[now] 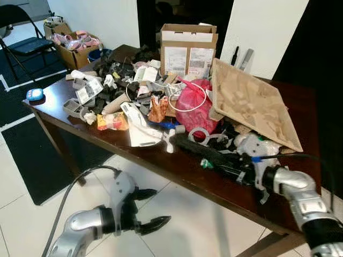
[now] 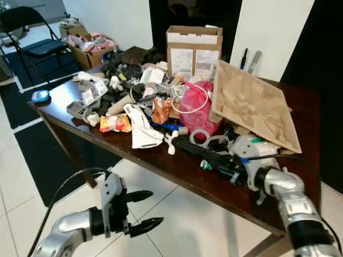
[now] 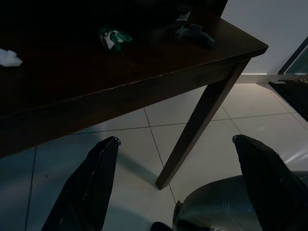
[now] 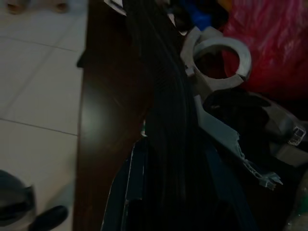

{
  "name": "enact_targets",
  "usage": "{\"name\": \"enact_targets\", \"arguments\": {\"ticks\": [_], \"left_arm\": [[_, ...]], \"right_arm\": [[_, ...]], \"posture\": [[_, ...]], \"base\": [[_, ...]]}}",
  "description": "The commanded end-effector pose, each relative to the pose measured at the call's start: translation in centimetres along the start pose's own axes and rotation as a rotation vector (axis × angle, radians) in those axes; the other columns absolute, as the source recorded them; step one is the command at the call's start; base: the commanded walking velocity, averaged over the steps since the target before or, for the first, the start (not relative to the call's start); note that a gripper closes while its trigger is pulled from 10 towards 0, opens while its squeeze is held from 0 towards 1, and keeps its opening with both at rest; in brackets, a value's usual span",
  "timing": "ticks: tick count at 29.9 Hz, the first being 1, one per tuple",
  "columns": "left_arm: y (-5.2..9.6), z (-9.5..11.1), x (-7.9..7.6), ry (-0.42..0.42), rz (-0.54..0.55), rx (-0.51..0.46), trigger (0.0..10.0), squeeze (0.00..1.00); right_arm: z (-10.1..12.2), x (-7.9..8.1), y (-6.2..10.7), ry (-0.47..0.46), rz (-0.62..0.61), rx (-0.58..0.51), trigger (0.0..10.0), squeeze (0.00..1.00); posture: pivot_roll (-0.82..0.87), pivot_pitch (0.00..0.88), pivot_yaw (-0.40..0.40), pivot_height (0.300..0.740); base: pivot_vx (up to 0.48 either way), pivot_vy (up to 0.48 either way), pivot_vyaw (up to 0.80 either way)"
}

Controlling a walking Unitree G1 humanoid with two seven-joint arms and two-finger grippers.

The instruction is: Picking trash to rubbish bin

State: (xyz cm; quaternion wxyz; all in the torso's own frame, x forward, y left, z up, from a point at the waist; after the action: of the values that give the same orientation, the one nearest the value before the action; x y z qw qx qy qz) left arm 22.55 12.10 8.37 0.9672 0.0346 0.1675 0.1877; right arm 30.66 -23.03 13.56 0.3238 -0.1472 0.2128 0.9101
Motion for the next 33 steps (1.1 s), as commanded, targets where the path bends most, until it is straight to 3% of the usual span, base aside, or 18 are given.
{"name": "enact_targets", "arguments": {"ticks": [1, 6, 10, 14, 16, 21, 22, 24, 29, 33], "left_arm": [[0.3, -0.1, -0.1, -0.006, -0.003, 0.019, 10.0, 0.0], [0.2, -0.1, -0.2, -0.006, -0.009, 0.019, 10.0, 0.0], [0.1, -0.1, -0.2, -0.006, -0.013, 0.019, 10.0, 0.0], [0.0, -0.1, -0.3, -0.006, -0.017, 0.02, 10.0, 0.0], [0.0, -0.1, -0.3, -0.007, -0.017, 0.021, 10.0, 0.0], [0.0, 0.0, -0.2, -0.009, -0.014, 0.02, 10.0, 0.0], [0.0, -0.1, -0.3, -0.008, -0.014, 0.019, 10.0, 0.0], [0.0, -0.1, -0.3, -0.008, -0.014, 0.02, 10.0, 0.0], [0.0, -0.1, -0.4, -0.005, -0.013, 0.016, 10.0, 0.0], [0.0, -0.1, -0.4, -0.005, -0.013, 0.016, 10.0, 0.0]], "right_arm": [[0.5, -0.3, 0.6, -0.011, 0.001, -0.036, 0.0, 0.0], [0.8, -0.3, 0.8, -0.054, 0.005, -0.055, 0.0, 0.0], [0.9, 0.4, 0.5, -0.149, 0.045, -0.069, 0.0, 0.0], [0.0, 1.9, 0.2, -0.305, 0.122, -0.015, 0.0, 0.0], [0.0, 2.0, 0.2, -0.33, 0.127, -0.021, 0.0, 0.0], [0.8, 2.1, -0.1, -0.417, 0.134, -0.136, 0.0, 0.0], [1.8, 1.7, -0.1, -0.457, 0.117, -0.231, 0.0, 0.0], [2.3, 1.5, 0.0, -0.477, 0.109, -0.276, 0.0, 0.0], [3.6, 0.6, 0.1, -0.518, 0.06, -0.369, 0.0, 0.0], [3.6, 0.4, 0.0, -0.514, 0.036, -0.364, 0.0, 0.0]], "posture": [[0.02, 0.096, -0.01, 0.74], [0.02, 0.095, -0.013, 0.74], [0.01, 0.092, -0.014, 0.74], [0.02, 0.09, -0.013, 0.74], [0.02, 0.086, -0.017, 0.74], [0.02, 0.089, -0.02, 0.74], [0.02, 0.092, -0.019, 0.74], [0.02, 0.092, -0.019, 0.74], [0.01, 0.096, -0.018, 0.74], [0.01, 0.098, -0.019, 0.74]], "base": [[0.0, 0.0, 0.0], [0.0, 0.0, 0.0], [0.0, 0.0, 0.0], [0.0, 0.0, 0.0], [0.0, 0.0, 0.0], [0.0, 0.0, 0.0], [0.0, 0.0, 0.0], [0.0, 0.0, 0.0], [0.0, 0.0, 0.0], [0.0, 0.0, 0.0]]}}
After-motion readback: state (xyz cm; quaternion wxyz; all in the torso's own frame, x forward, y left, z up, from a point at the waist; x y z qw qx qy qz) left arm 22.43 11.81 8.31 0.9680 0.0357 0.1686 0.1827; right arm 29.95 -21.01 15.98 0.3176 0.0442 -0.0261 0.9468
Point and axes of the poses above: a point about 5 cm out from each wrist's last joint towards the gripper, its own y axis pointing back from the gripper into the wrist, its own z axis along the axis of the wrist's last joint, x = y × z, the point moved 1 cm from there along -y, pointing out of the wrist towards the gripper, and after that the axes turned 12 degrees about y, right-handed, at the moved point
